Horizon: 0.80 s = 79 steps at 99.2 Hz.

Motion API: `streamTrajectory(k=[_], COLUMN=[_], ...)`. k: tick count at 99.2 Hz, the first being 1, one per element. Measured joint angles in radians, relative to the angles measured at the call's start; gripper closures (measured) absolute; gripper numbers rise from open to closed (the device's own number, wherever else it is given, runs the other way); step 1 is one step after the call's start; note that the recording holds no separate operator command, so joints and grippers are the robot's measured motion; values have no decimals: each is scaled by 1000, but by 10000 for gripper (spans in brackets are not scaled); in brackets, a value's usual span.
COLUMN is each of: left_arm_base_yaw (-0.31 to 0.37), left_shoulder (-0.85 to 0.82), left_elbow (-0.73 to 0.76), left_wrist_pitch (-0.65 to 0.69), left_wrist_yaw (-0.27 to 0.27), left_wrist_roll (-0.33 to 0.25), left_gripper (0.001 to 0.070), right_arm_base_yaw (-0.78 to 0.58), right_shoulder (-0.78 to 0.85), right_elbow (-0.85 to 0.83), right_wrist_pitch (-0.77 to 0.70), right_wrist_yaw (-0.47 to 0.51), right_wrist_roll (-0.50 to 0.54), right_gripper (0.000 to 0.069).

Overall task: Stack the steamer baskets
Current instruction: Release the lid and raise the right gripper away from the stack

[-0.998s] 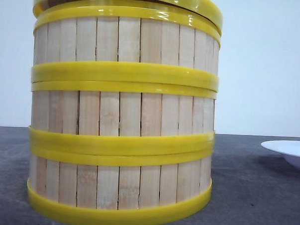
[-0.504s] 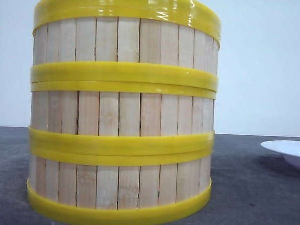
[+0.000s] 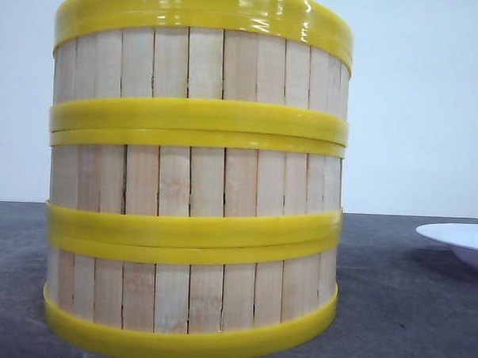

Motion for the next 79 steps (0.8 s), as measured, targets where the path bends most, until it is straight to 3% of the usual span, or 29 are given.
streamTrajectory(k=[30,47,63,79], left_arm_base_yaw=[0,0,0,0], left_shoulder=[0,0,0,0], left_elbow=[0,0,0,-14], left_wrist_pitch=[1,30,57,66], left_wrist_yaw=[0,21,48,53], left_wrist_roll=[0,-2,-5,-5], left_gripper=[407,407,407,407], right_arm_base_yaw=[0,0,0,0], right_shoulder=[-282,-397,-544,-739], right_elbow=[91,69,-87,-382], right_wrist_pitch=[-18,-90,-76,34], right_wrist_yaw=[260,319,346,367], right_wrist_roll=[-21,-24,-13,51], right_gripper=[273,273,273,273])
